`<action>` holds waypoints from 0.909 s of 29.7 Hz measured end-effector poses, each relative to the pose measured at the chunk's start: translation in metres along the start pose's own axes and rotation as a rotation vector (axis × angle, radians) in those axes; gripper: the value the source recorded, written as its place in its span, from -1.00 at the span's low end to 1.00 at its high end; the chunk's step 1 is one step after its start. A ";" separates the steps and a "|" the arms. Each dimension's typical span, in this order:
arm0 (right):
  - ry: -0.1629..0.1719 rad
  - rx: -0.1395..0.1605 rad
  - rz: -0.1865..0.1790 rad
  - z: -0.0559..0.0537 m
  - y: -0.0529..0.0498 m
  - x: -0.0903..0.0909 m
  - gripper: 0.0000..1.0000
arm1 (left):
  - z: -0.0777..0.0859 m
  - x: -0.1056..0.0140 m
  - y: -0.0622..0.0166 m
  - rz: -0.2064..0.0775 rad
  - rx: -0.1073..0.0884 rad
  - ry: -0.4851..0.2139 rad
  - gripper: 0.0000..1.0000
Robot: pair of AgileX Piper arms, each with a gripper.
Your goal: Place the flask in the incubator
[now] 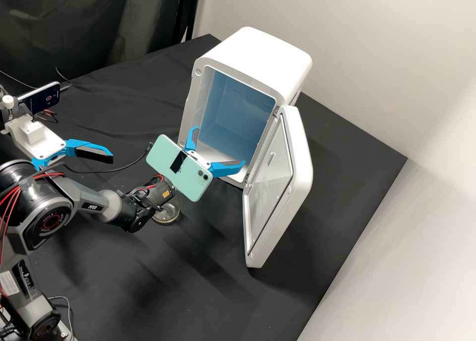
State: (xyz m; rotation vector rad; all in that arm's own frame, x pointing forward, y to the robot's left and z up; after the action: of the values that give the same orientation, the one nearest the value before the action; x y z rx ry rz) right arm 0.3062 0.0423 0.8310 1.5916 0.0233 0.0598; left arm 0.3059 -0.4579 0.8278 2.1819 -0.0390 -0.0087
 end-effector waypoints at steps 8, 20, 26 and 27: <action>0.000 0.000 0.000 0.000 0.000 0.000 1.00 | 0.000 0.000 0.0000 0.000 0.000 0.000 1.00; 0.000 0.000 0.000 0.000 0.000 0.000 1.00 | 0.006 0.000 -0.0055 -0.018 -0.001 -0.020 1.00; 0.000 0.000 0.000 0.000 0.000 0.000 1.00 | 0.010 -0.014 -0.0244 -0.089 0.013 -0.035 1.00; 0.000 0.000 0.000 0.000 0.000 0.000 1.00 | 0.010 -0.017 -0.0281 -0.105 0.013 -0.032 1.00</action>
State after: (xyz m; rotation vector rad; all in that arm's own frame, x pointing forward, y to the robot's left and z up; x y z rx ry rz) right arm 0.3062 0.0423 0.8310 1.5916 0.0233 0.0598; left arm 0.2893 -0.4492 0.7991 2.1946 0.0571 -0.1034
